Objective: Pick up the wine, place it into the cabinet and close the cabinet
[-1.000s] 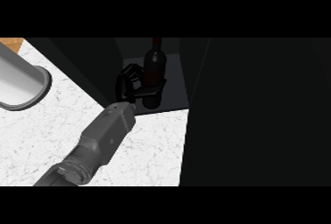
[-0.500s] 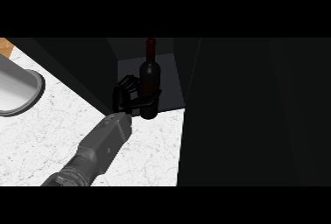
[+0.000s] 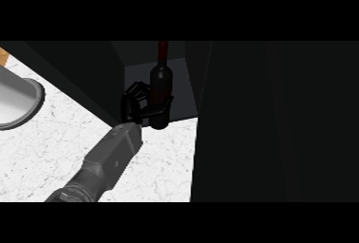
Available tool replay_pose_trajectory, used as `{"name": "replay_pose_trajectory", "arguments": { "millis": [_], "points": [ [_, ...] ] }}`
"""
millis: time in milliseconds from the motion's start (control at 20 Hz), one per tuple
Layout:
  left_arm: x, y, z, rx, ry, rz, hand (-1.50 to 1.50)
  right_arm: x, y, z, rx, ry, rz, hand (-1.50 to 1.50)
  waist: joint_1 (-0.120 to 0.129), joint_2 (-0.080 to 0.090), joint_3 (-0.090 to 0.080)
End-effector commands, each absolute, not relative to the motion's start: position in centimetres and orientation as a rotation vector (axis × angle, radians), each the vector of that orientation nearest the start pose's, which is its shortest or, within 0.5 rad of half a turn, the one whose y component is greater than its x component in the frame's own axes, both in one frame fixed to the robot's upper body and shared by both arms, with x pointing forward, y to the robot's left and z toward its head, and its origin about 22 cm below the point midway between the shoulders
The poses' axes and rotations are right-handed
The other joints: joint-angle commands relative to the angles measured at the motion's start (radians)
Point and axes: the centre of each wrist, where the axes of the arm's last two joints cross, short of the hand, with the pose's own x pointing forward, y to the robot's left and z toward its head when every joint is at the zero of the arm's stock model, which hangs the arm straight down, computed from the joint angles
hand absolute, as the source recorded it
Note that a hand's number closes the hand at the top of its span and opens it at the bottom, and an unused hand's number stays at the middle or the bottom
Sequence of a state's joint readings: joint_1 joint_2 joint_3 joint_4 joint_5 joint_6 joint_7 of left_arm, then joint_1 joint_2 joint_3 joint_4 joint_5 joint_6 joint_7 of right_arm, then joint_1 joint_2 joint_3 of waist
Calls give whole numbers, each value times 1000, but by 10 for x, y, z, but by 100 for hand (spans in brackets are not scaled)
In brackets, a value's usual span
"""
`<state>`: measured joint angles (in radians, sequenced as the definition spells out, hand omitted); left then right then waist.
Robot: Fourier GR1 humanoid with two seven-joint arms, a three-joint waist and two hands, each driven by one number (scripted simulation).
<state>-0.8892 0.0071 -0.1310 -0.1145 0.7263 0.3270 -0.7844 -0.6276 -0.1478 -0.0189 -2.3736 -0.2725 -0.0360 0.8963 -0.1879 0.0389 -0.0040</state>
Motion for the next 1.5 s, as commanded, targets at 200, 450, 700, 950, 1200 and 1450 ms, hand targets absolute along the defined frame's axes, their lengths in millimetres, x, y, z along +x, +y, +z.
{"name": "replay_pose_trajectory", "arguments": {
  "millis": [200,450,700,950,1200,1450],
  "points": [
    [382,136,-54,145,-1607,302,150,180,-199,281,369,-1995,352,-150,-1,2,0],
    [394,127,-36,172,-1615,322,150,180,-199,284,382,-2015,348,-150,-10,2,0],
    [407,115,-13,177,-1614,306,150,181,-201,282,362,-2000,351,-150,11,-1,1],
    [415,109,0,199,-1648,297,150,185,-205,280,354,-1991,343,-150,3,8,2],
    [418,107,6,188,-1609,313,150,186,-207,273,346,-2009,320,-150,20,12,3],
    [426,102,21,180,-1556,332,150,182,-206,274,339,-2002,335,-150,28,12,2]
  ]
}}
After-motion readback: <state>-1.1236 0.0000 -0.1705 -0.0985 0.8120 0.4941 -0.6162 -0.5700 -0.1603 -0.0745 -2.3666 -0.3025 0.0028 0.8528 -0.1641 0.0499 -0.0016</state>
